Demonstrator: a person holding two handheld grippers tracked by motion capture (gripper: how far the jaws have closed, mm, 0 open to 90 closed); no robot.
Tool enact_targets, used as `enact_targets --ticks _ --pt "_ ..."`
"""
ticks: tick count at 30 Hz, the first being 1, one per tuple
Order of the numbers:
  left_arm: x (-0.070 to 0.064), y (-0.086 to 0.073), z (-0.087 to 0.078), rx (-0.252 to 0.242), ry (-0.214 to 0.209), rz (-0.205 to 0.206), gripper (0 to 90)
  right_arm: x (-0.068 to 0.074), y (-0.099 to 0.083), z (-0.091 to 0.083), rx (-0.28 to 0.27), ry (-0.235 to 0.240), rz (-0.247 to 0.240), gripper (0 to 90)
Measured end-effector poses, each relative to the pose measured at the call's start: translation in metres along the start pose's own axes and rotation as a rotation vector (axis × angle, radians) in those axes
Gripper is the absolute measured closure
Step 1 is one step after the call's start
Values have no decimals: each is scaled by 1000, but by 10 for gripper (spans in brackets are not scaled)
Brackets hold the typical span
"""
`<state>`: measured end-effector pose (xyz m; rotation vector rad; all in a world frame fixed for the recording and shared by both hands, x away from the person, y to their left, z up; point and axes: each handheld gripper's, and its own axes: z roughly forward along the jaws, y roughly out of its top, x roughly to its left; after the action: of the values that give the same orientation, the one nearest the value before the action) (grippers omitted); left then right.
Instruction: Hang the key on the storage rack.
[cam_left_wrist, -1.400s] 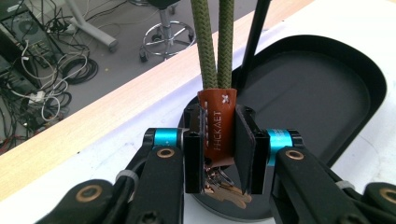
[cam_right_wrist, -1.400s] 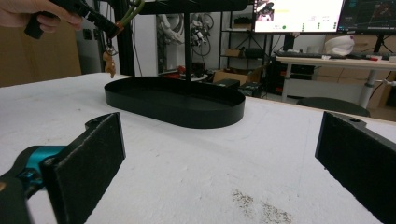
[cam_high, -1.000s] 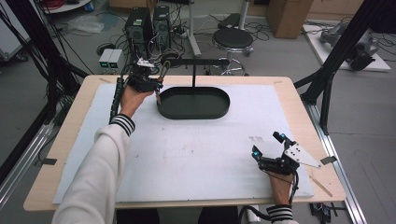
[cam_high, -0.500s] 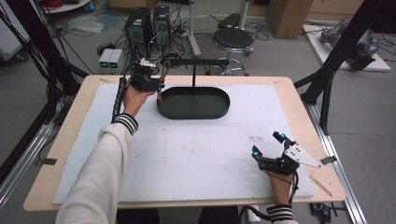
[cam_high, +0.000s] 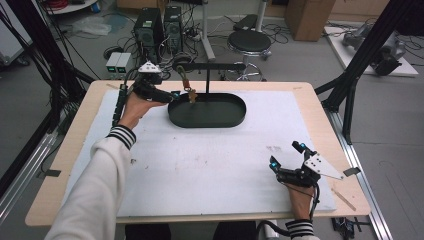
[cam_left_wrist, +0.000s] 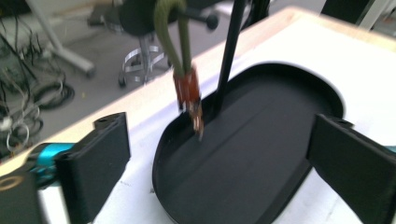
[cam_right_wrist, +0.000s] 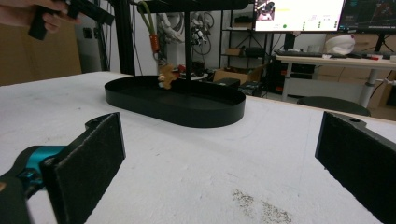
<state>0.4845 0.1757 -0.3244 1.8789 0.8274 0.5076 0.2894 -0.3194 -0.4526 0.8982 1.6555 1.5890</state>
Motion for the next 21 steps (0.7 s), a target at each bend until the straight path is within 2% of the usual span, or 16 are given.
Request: enact_targets --ticks 1,4,6,7,8,9,16,21 --pt "0 -1 -8 -15 -1 -6 17 0 0 0 2 -2 2 4" --pt "0 -7 -34 -70 -24 1 16 1 0 0 -2 -3 -11 4" --pt "0 -11 -50 -96 -25 7 17 2 0 0 3 -1 -9 4" --pt "0 -11 -50 -96 -25 7 17 2 0 0 3 -1 -9 4" --pt "-1 -16 -65 -126 -20 18 17 1 0 0 0 0 -10 5" --pt "-2 -19 -72 -137 -21 21 17 1 0 0 -1 -2 -10 5" --pt "-19 -48 -104 -196 -43 45 17 1 0 0 -1 0 -8 4" --pt "-31 -76 -121 -228 -54 52 17 1 0 0 -5 -2 -9 5"
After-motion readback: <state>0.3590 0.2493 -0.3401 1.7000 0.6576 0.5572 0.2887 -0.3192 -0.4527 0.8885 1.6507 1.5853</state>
